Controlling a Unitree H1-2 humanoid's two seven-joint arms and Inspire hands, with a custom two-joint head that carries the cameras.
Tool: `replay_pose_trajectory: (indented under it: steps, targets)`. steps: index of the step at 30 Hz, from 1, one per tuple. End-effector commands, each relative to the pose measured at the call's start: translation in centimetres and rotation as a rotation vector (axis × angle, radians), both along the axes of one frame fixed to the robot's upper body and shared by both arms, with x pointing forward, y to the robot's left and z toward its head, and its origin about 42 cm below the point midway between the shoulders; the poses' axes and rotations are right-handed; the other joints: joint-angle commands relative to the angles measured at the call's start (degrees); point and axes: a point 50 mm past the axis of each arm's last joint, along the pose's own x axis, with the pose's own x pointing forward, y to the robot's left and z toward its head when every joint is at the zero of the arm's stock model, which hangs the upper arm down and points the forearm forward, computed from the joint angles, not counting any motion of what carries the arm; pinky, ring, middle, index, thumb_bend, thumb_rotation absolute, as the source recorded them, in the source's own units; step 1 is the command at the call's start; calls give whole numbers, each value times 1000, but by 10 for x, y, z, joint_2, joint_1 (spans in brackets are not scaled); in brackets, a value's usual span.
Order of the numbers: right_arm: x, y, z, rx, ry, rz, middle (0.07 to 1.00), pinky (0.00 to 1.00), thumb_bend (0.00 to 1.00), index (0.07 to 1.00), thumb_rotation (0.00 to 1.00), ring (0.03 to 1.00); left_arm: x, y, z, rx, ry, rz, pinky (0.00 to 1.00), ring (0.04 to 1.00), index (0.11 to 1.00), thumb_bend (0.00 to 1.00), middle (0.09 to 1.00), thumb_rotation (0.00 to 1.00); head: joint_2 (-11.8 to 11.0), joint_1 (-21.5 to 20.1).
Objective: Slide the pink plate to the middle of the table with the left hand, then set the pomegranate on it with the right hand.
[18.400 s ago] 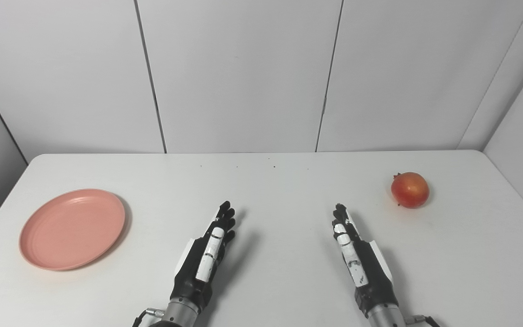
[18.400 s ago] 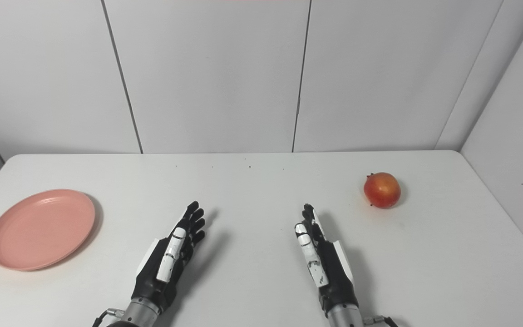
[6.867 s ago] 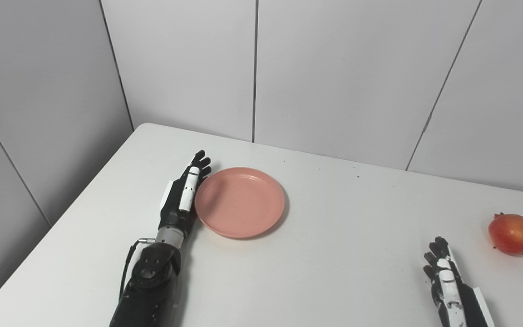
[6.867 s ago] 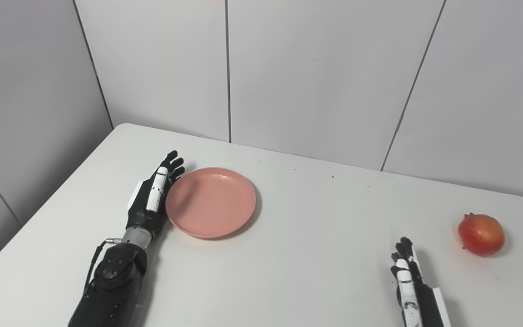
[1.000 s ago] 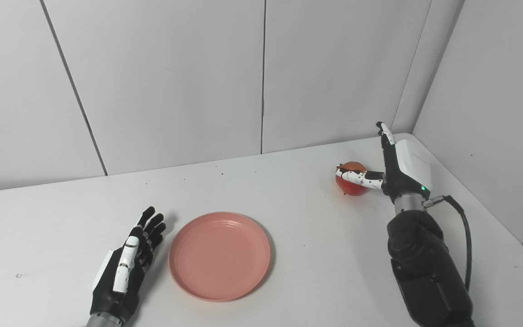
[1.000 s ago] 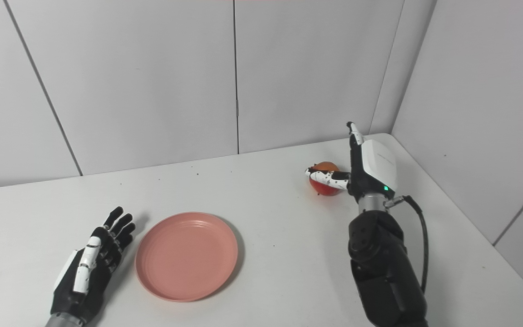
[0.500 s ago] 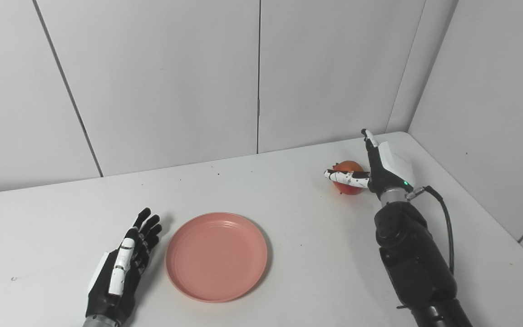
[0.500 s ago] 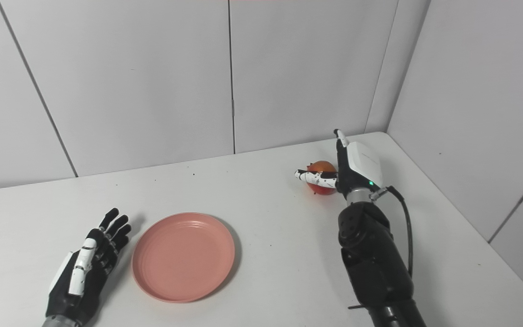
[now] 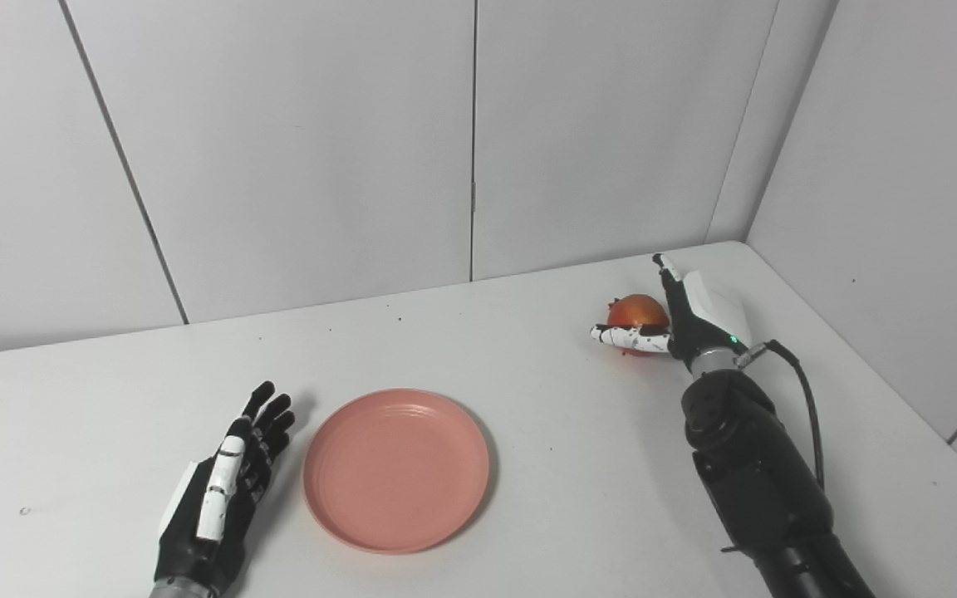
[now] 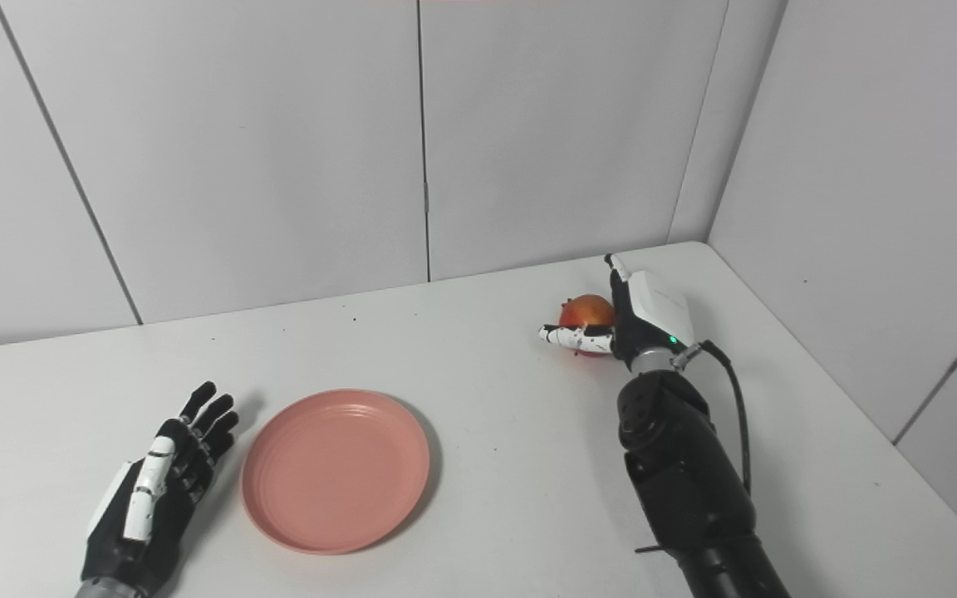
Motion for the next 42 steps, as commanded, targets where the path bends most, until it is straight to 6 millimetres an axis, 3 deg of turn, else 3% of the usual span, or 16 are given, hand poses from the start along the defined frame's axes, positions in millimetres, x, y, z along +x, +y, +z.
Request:
replay_pose_trajectory:
  steps: [1, 16, 24, 25, 27, 32, 36, 38, 40, 42]
  targets:
    - [10, -7, 30, -46, -76, -12, 912, 676, 1000, 930, 485, 826, -6, 7, -11, 3, 67, 2, 991, 957, 944, 391, 955, 1000, 1, 1]
    - [11, -7, 29, -61, -20, 30, 896, 710, 995, 910, 432, 837, -6, 5, -10, 6, 68, 2, 990, 958, 942, 380, 953, 1000, 1, 3]
    - [12, -6, 24, -53, -20, 25, 859, 663, 956, 874, 340, 811, -7, 4, -10, 7, 70, -1, 989, 957, 939, 390, 951, 1000, 0, 6]
    - [13, -5, 23, -46, -24, 22, 751, 517, 943, 860, 303, 675, -7, 4, -10, 8, 70, -2, 992, 958, 941, 389, 953, 1000, 0, 6]
    - [14, -3, 19, -30, -27, 20, 671, 426, 922, 844, 266, 583, -7, 4, -11, 11, 69, -7, 996, 961, 944, 390, 955, 1000, -2, 9]
    - [23, -3, 7, -24, -17, 25, 703, 556, 883, 725, 191, 645, -7, 3, -12, 6, 72, -8, 999, 963, 947, 392, 960, 1000, -5, 10]
    - [30, -4, 3, -46, -9, 20, 597, 413, 831, 640, 127, 512, -7, 3, -13, 5, 73, -6, 995, 959, 943, 394, 956, 1000, -6, 11]
    - [31, -4, 3, -57, -17, 15, 539, 349, 587, 521, 135, 449, -7, 2, -13, 5, 74, -7, 999, 962, 949, 393, 960, 1000, -7, 12]
    - [31, -4, 3, -63, -26, 13, 459, 267, 531, 494, 132, 355, -7, 2, -13, 5, 74, -7, 998, 961, 948, 392, 960, 1000, -7, 12]
    - [31, -5, 5, -67, -46, 15, 427, 254, 524, 510, 54, 344, -7, 2, -14, 7, 74, -4, 994, 958, 944, 396, 956, 1000, -8, 13]
